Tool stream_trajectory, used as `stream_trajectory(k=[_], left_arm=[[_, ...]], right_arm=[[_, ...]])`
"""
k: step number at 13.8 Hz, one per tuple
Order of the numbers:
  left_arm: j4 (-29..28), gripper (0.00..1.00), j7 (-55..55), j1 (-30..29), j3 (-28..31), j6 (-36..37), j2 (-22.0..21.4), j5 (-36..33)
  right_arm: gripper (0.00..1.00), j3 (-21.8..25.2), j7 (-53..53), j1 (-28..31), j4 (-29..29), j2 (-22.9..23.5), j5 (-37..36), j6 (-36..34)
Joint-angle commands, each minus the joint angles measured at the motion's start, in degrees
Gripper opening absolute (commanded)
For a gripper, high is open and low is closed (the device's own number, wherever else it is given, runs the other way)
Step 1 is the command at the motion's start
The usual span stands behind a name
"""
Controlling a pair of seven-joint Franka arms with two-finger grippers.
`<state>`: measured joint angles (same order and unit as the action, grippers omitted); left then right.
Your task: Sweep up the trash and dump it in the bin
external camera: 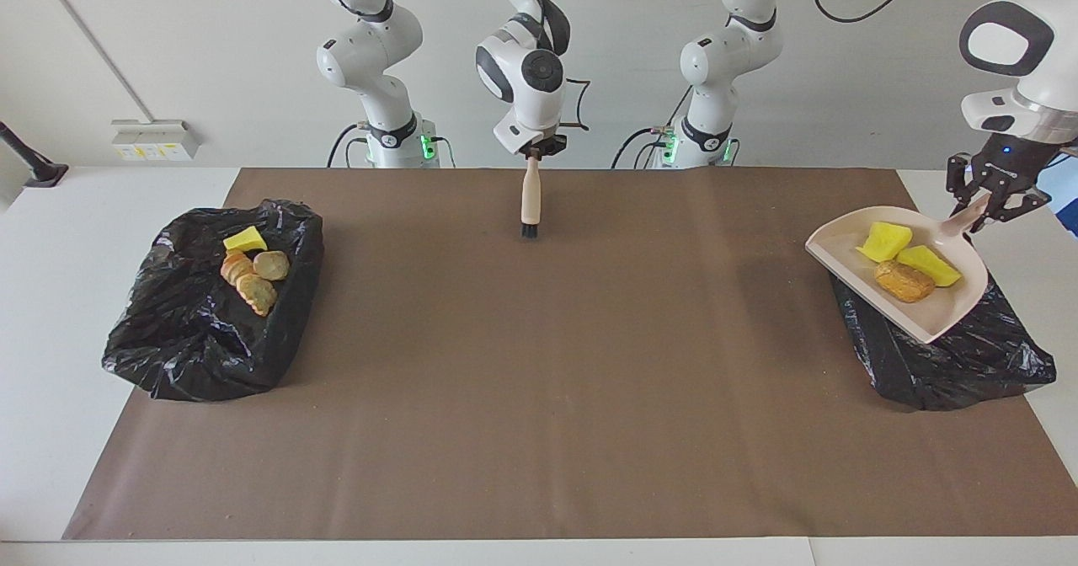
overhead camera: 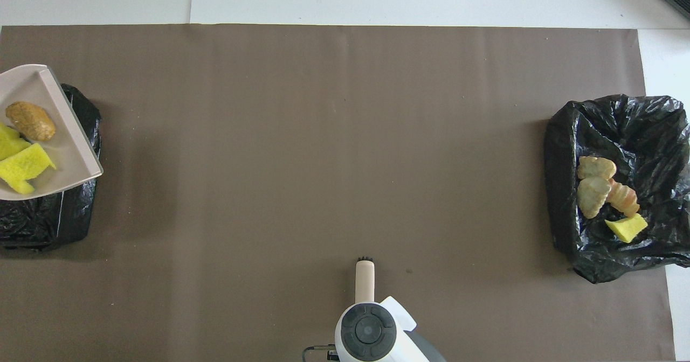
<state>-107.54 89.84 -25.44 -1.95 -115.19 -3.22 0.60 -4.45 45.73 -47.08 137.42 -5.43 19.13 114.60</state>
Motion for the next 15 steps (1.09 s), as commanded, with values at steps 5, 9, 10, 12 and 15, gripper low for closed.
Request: stream_trajectory(k=[5,9,10,12,15], left_arm=[[7.86,0.00,0.77,-3.47,-0.25,-5.04,6.03,-19.39],[6.21,0.00,0.33,-5.32,0.19,-7.16,7.01,-29.67],[5.33,0.00,0.24,-5.06,0.10,-6.81,6.48,-33.09],[3.13,0.00,-0.54,-4.18,0.10,-6.72,5.08,-37.85],[2.68,0.00,-1.78,-2.96,0.10,-4.62,4.72,-44.25]], right_arm=[[0.40,-0.21,0.15,-0.21,0.92,1.38,0.83,2.82],[1.00,-0.21,-0.91,-0.82,-0.13,1.12,0.30,3.00],[1.00,-0.21,-2.04,-0.39,-0.83,0.68,0.04,2.65],[1.00,0.32,-4.59,1.71,-2.93,-0.11,0.03,0.72],[1.00,0.49,-8.29,7.51,-8.21,-1.42,-0.49,-5.87]])
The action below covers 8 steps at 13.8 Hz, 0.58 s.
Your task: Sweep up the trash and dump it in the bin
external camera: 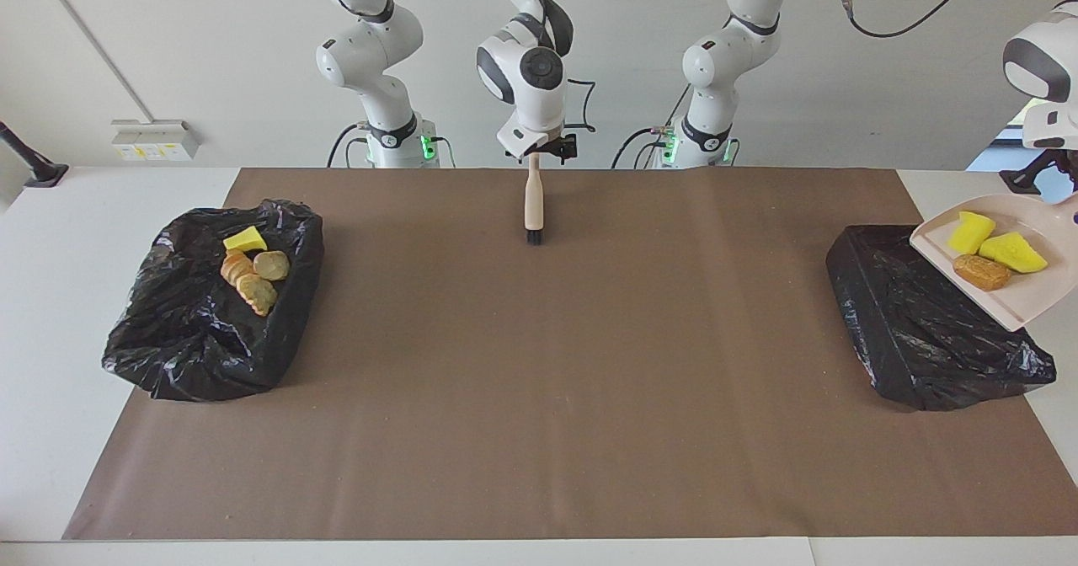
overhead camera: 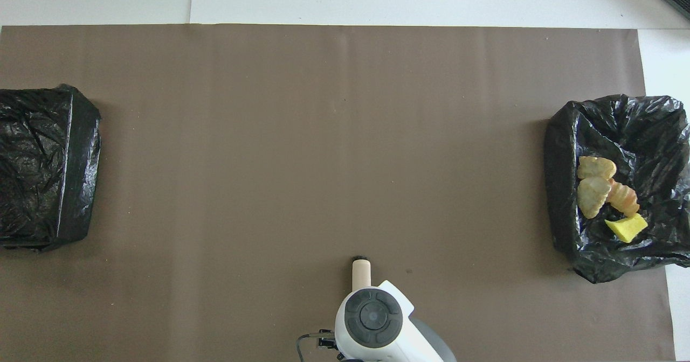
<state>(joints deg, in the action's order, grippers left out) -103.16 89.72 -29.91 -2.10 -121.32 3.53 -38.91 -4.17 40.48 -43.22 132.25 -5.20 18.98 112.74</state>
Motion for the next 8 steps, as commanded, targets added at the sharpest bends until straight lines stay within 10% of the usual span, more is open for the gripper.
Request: stream_trajectory(k=[1,8], left_arm=[[-1.34,0.00,-2.70,2.05,0.26,2.40,-2.04,-7.30],[1.29,0.00,-4.38,4.58,-0.54,6.61,-2.74,-14.87]], right_arm=[[1.00,0.21,-3.12,5.15,-3.92,-2.61,-1.31,-4.19],[1.00,0.13,-11.81,17.71,-15.52,-2.18,-10.87,-6.83]])
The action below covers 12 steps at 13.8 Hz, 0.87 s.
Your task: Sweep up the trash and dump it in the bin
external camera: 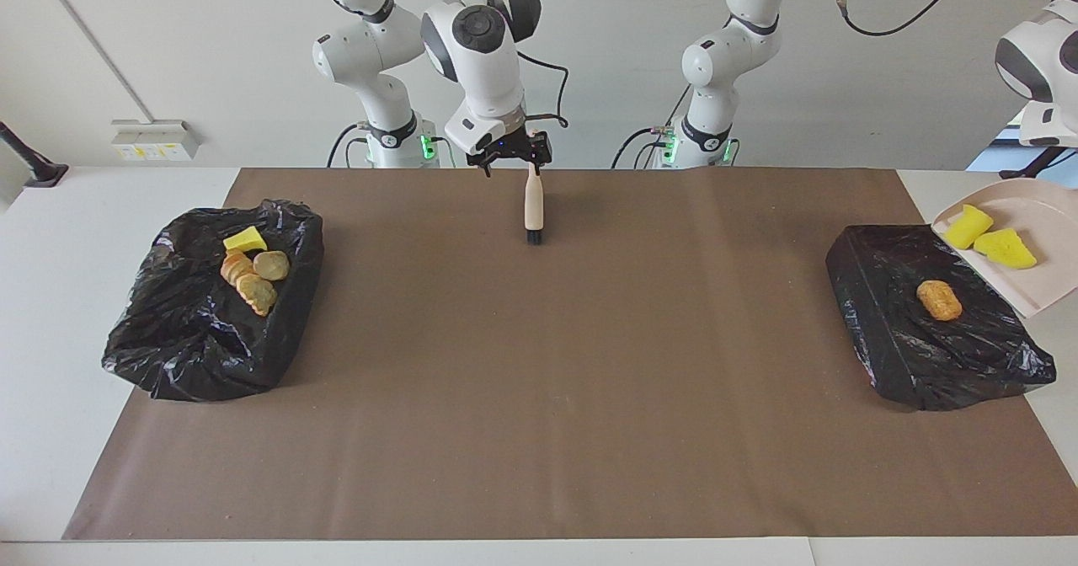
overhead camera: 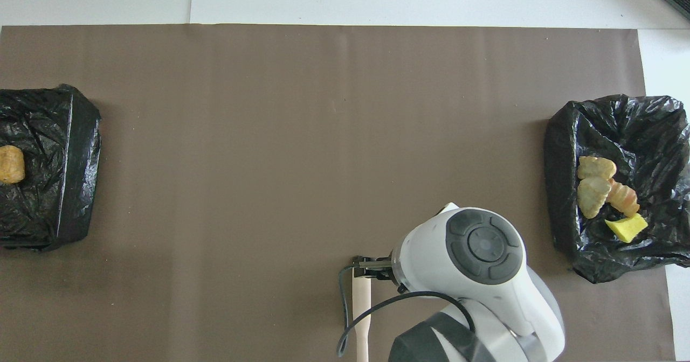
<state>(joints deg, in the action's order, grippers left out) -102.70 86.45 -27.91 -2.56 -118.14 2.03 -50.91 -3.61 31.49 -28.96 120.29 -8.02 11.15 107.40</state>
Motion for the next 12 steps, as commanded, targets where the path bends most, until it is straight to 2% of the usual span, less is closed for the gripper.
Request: stream_trajectory(k=[1,3,7,10,12], left_arm=[[1.01,0.00,-1.19,3.56,-0.08,5.01,-1.58,-4.10],[1.19,0.00,-2.32,5.58,-0.08,7.12,-2.20,-6.38],[1.19,0.00,-8.21,9.88,-0.16,13.79,-3.08,-13.15],[1.80,0.00,-8.40,11.73,-0.25,16.35,-3.96,-13.08],[2.68,0.00,-8.92,12.44,-0.95,18.63,-4.05,-9.41]], right_arm=[[1.00,-0.44,-5.10,5.12,-5.14,0.63,-5.85,-1.58],[1.00,-0.44,-10.90,9.68,-7.86,0.90,-7.90,-1.67],[1.00,-0.44,-15.31,20.14,-14.54,2.65,-7.99,-7.20],[1.00,-0.18,-20.66,27.61,-16.49,3.18,-8.25,-8.87],[1.00,-0.09,-27.94,31.23,-16.40,3.18,-8.43,-9.84]])
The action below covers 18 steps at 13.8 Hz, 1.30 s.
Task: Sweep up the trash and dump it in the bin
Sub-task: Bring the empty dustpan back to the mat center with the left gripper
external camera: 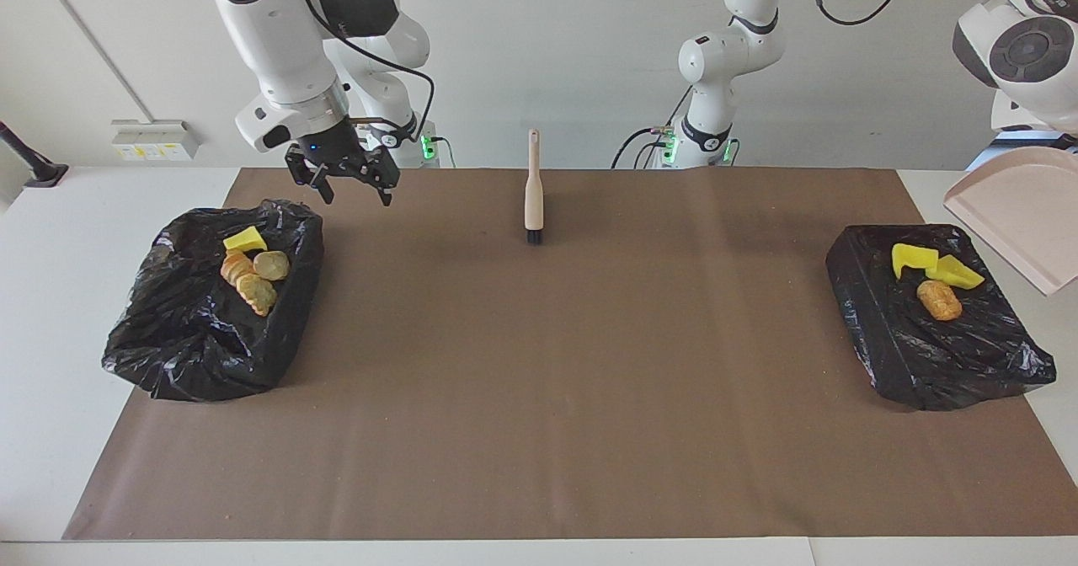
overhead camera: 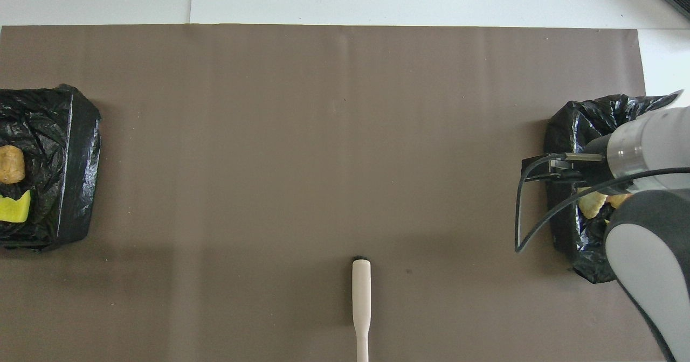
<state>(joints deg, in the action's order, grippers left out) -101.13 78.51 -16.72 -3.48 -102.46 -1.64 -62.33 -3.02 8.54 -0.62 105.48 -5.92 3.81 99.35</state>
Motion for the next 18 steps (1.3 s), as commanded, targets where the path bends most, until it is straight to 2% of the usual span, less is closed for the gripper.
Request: stream_trajectory(k=[1,4,9,11,15,18], left_arm=[[1.20,0.00,-1.95,1.43,-0.65,4.27,-0.46,6.99],[1.20,0.00,-11.33,2.48,-4.51,11.65,-1.08,16.86],[1.11,0.00,-27.68,9.06,-6.54,16.24,-1.78,37.41],[1.11,0.00,-36.28,13.44,-6.72,15.89,-1.35,42.45],[1.29,0.00,-52.37,20.12,-6.89,11.86,1.28,52.11],[2.51,0.00,-67.05,27.43,-6.89,7.13,5.77,56.06]], right_arm=[[1.00,-0.59,-5.28,4.21,-1.51,1.09,-1.52,-1.70],[1.00,-0.68,-5.46,8.70,-1.69,1.27,-4.42,-0.82],[1.00,-0.15,-6.08,9.06,-3.70,1.27,-6.17,-1.79],[1.00,-0.58,-6.17,9.32,-4.85,1.27,-12.13,-4.15],[1.00,-0.24,-6.17,9.06,-4.59,0.48,-11.89,-6.79],[1.00,-1.90,-5.99,7.39,-4.76,1.18,-10.15,-1.37]])
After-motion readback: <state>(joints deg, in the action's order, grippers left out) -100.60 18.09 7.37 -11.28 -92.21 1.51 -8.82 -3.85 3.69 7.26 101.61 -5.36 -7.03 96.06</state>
